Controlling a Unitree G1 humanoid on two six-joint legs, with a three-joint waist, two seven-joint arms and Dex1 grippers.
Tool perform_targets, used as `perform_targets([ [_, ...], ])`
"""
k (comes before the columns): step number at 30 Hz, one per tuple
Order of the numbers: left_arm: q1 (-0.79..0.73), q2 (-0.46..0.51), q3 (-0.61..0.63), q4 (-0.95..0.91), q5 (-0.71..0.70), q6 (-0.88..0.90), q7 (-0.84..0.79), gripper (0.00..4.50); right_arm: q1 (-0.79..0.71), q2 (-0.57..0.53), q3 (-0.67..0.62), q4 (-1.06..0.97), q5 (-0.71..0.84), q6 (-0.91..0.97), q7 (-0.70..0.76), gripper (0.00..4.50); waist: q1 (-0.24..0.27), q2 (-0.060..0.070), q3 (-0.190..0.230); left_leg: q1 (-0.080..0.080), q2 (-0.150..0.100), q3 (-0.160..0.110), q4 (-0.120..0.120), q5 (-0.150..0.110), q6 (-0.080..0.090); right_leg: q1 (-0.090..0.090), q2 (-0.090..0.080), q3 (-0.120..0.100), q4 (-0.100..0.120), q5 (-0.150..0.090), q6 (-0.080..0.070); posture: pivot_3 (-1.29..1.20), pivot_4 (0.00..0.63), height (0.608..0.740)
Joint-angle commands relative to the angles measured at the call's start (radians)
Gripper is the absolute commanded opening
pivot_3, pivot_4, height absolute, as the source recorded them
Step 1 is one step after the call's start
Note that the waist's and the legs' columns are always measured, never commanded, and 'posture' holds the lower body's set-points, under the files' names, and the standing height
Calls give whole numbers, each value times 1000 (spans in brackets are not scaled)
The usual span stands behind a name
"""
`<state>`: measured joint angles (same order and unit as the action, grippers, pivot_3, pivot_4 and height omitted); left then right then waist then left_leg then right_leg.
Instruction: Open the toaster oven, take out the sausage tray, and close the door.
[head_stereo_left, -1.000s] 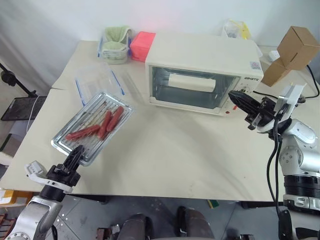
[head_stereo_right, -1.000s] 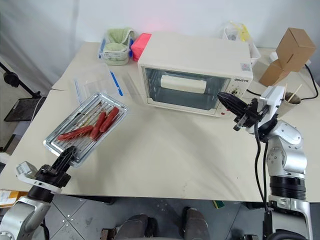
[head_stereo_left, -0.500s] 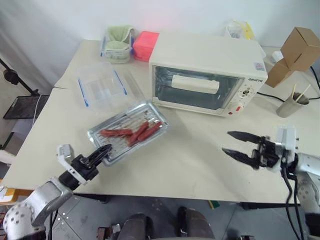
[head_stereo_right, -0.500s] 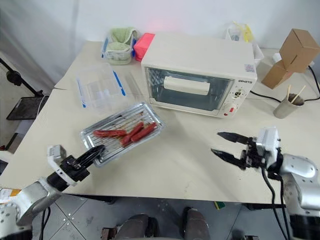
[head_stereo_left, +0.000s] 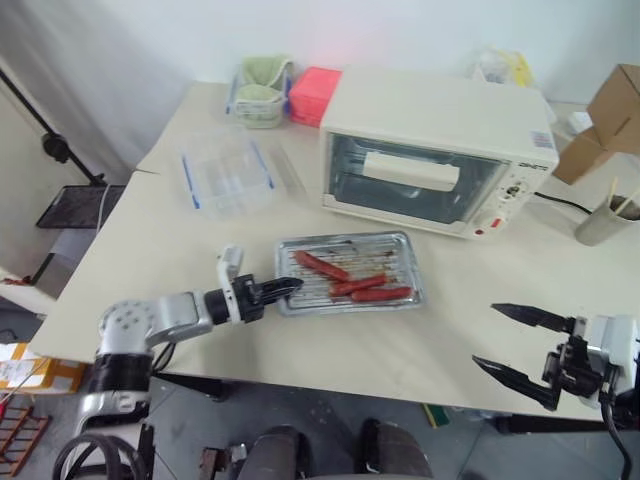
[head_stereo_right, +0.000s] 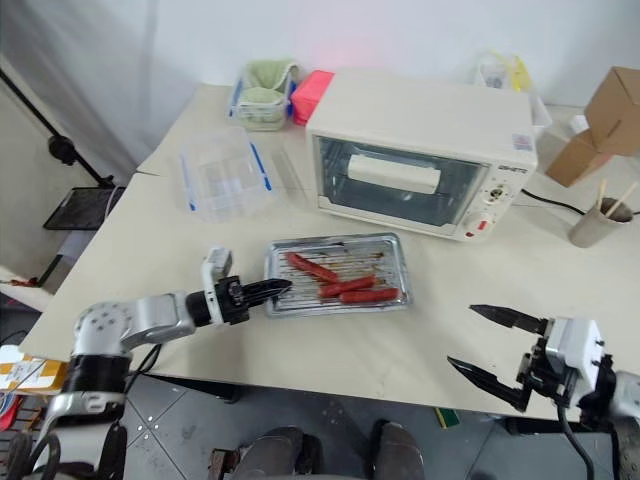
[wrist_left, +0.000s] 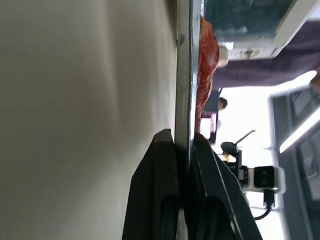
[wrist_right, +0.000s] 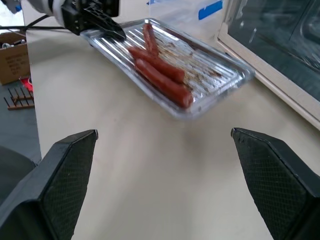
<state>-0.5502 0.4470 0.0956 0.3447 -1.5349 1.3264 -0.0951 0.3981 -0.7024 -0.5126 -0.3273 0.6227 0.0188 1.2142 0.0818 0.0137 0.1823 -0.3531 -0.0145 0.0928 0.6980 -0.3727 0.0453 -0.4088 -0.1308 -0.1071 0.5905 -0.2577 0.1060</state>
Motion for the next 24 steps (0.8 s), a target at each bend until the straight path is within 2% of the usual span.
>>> perform_targets([
  [1, -78, -55, -73, 70, 141, 32, -108, 0, 46, 16, -51, -54, 21, -17, -13, 4462, -1, 0, 0, 0, -1, 0, 0, 0, 0, 0, -1, 0, 0, 0, 1, 0, 150, 740],
  [6, -188, -104, -143, 165, 331, 52, -242, 0, 100, 38, -63, -77, 10, -22, -37, 4462, -4, 0, 0, -1, -3, 1, -1, -1, 1, 0, -1, -1, -1, 3, 5, 0, 150, 740],
  [10, -224, -130, -130, 209, 434, 62, -295, 1119, 109, 45, -61, -96, 10, -20, -56, 4500, -8, 0, 0, -1, -3, 2, -1, -1, 1, 0, -1, -2, -1, 3, 5, 0, 150, 740],
  [16, -198, -112, -55, 100, 479, 116, -332, 3004, 98, 46, -45, -93, 3, -20, -71, 4500, -16, -1, 1, -1, -1, 1, -1, -1, 1, 0, -1, 1, -1, 3, 5, 0, 150, 740],
  [18, -146, -58, -67, -26, 509, 99, -353, 3602, 83, 42, -38, -83, 0, -20, -71, 4500, -30, -2, 1, -1, 0, 1, -1, -1, 1, 0, -1, 2, -1, 3, 5, 0, 150, 740],
  [20, -68, 16, -103, -176, 566, 8, -420, 4263, 69, 38, -35, -72, 1, -18, -69, 4500, -43, -2, 1, -1, 3, 1, -1, -1, 0, 0, -1, 2, -1, 2, 4, 0, 150, 740],
  [21, -19, 70, -117, -247, 596, -46, -468, 4448, 61, 35, -33, -65, 1, -18, -67, 4500, -53, -2, 1, 0, 4, 1, -1, -1, -1, 0, -1, 2, -1, 2, 4, 0, 150, 740],
  [24, 145, 218, -83, -407, 718, -296, -586, 4478, 28, 20, -25, -34, 0, -17, -51, 4500, -83, -2, 1, 3, 8, 4, -5, -1, -6, 0, 2, 3, 0, -1, -1, 0, 150, 740],
])
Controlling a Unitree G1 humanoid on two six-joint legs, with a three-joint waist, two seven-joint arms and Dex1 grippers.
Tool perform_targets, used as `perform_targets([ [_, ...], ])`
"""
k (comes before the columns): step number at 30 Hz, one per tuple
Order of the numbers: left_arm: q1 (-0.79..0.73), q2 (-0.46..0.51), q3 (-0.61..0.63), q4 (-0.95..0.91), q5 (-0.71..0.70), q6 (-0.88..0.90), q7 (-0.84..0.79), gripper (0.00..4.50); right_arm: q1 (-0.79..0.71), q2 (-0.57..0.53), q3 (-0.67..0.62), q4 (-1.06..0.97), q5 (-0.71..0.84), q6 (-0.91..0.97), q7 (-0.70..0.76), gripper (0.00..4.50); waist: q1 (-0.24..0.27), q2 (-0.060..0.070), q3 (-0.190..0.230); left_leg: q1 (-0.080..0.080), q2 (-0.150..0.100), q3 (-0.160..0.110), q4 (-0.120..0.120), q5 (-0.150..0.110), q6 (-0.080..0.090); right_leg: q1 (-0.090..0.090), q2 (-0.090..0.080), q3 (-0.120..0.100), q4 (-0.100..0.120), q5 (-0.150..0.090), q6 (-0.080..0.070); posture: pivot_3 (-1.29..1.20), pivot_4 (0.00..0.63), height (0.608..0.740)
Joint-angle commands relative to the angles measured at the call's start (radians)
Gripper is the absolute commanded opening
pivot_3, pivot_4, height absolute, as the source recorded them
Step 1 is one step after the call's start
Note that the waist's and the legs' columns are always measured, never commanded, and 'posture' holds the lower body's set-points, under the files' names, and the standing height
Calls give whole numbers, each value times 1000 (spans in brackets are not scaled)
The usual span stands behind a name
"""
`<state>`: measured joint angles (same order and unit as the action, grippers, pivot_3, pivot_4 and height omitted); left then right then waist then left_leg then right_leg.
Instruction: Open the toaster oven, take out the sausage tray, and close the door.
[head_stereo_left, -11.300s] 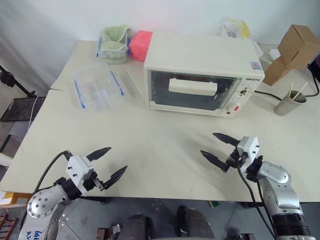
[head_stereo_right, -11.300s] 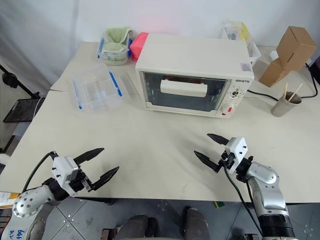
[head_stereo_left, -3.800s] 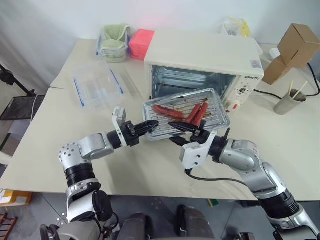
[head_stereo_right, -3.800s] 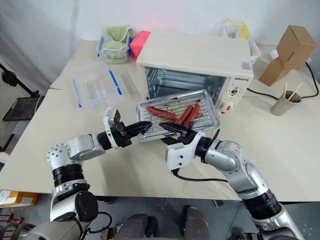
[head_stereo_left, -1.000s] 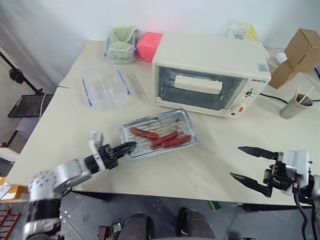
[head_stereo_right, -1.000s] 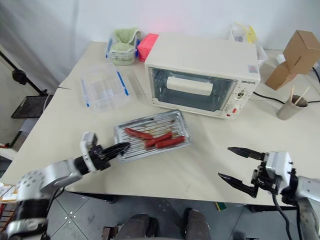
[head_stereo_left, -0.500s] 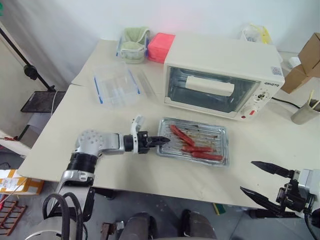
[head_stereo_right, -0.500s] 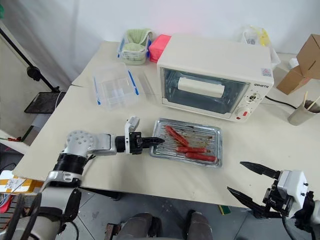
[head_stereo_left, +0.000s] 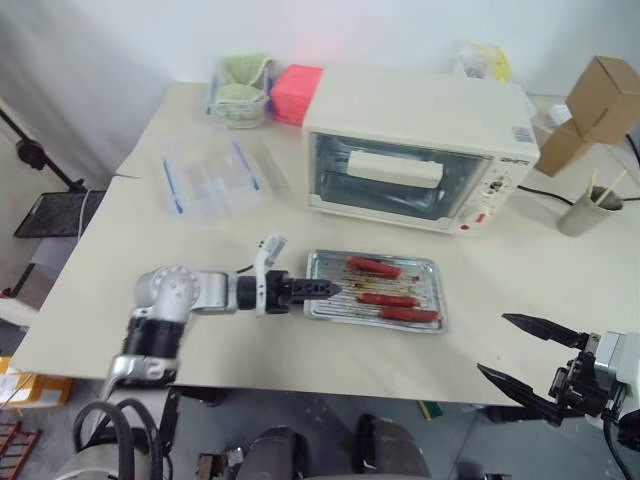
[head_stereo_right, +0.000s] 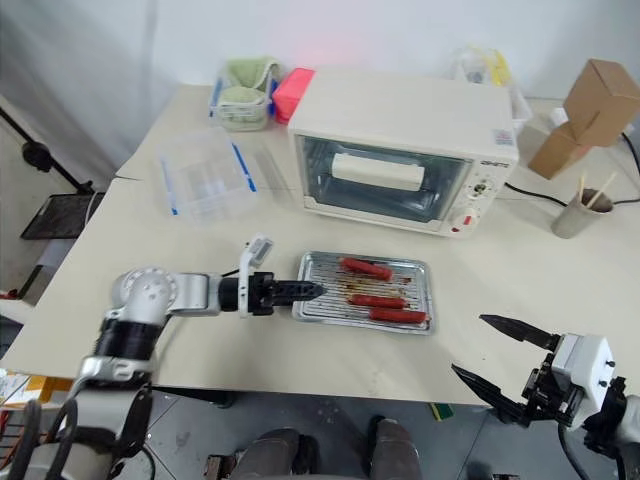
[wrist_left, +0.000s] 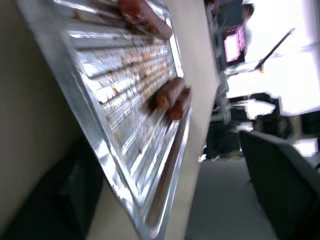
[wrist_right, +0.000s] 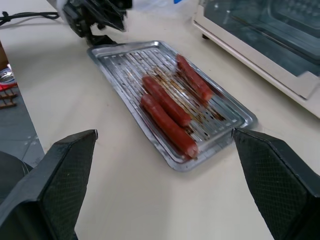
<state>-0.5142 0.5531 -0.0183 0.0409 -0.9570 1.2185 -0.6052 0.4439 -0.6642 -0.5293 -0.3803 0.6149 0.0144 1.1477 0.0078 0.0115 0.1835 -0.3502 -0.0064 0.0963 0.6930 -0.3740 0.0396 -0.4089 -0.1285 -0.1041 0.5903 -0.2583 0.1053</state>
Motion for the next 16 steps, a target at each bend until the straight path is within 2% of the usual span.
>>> perform_targets([
  [1, 150, 165, 42, -133, 155, -235, -136, 4478, -30, -24, -8, 31, 9, -12, 21, 4500, -11, 0, 0, 1, 1, 0, -1, 1, -2, -1, 1, 0, 0, -1, -2, 0, 150, 740],
  [3, 233, 260, 84, -161, 172, -332, -277, 4478, -57, -39, -5, 57, 13, -11, 35, 4500, -13, 0, 1, 3, 3, 1, -3, 2, -5, -2, 2, 0, 0, -3, -6, 0, 150, 740],
  [5, 315, 319, 118, -149, 262, -535, -378, 4478, -88, -52, 4, 88, 11, -13, 53, 4500, -11, 0, 1, 5, 3, 2, -8, 4, -7, -4, 1, 1, 0, -5, -8, 0, 150, 740],
  [9, 423, 303, 172, -53, 478, -1103, -510, 4478, -159, -75, 33, 128, 14, -8, 84, 4500, 11, 3, 2, 3, 3, 0, -11, 4, -7, -6, -2, -1, 0, -6, -10, 0, 150, 740],
  [12, 437, 266, 199, -6, 489, -1190, -526, 4478, -192, -85, 47, 147, 12, -7, 104, 4500, 21, 3, 2, -4, 2, 0, -11, 4, -6, -13, -4, -2, 0, -5, -10, 0, 150, 740],
  [16, 429, 208, 216, 32, 507, -1291, -513, 4478, -240, -90, 74, 176, 3, -10, 126, 4500, 20, 3, 2, -6, 2, 0, -11, 7, 3, -14, -4, -4, 0, -5, -9, 0, 150, 740],
])
